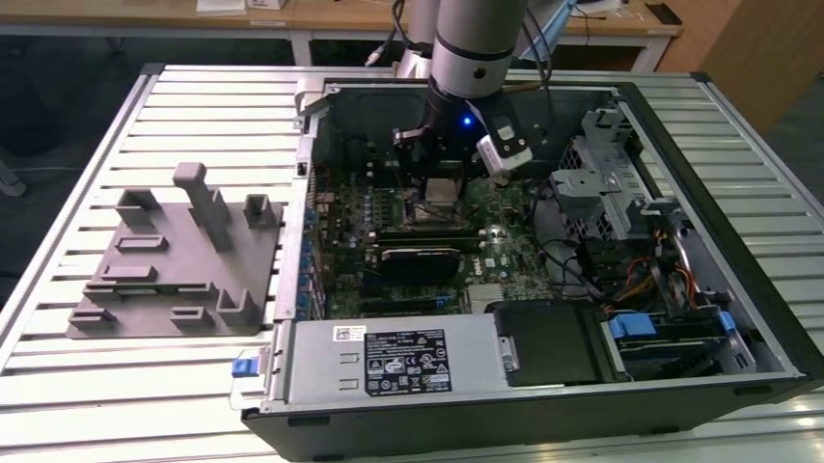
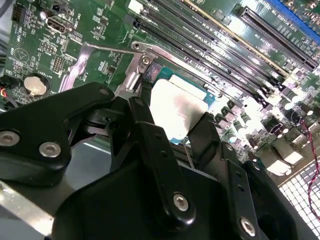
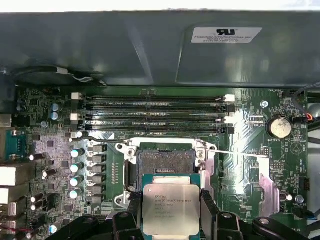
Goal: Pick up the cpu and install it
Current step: 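Pick up the cpu and move it towards the insertion slot, then place the cpu into insertion slot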
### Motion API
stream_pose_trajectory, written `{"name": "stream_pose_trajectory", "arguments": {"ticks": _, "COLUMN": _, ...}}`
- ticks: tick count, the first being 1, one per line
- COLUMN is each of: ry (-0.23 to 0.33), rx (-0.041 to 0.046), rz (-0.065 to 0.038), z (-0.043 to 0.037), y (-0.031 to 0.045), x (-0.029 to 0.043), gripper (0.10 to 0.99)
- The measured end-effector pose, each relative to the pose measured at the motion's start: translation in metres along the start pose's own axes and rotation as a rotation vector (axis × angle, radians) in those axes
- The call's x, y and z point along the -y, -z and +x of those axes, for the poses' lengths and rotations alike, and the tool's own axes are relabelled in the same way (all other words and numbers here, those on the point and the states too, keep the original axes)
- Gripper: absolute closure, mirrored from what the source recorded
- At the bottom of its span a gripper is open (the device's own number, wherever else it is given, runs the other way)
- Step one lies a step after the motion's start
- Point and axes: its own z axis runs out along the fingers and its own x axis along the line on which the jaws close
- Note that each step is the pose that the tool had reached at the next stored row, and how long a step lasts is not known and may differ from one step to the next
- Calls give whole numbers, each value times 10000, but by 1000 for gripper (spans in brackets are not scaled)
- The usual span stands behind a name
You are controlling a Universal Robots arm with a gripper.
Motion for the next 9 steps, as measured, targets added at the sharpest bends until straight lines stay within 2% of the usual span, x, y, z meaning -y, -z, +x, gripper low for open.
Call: {"name": "stream_pose_trajectory", "arguments": {"ticks": 9, "ry": -1, "rx": 0, "rz": -1, "z": 0, "y": -5, "x": 0, "gripper": 545}}
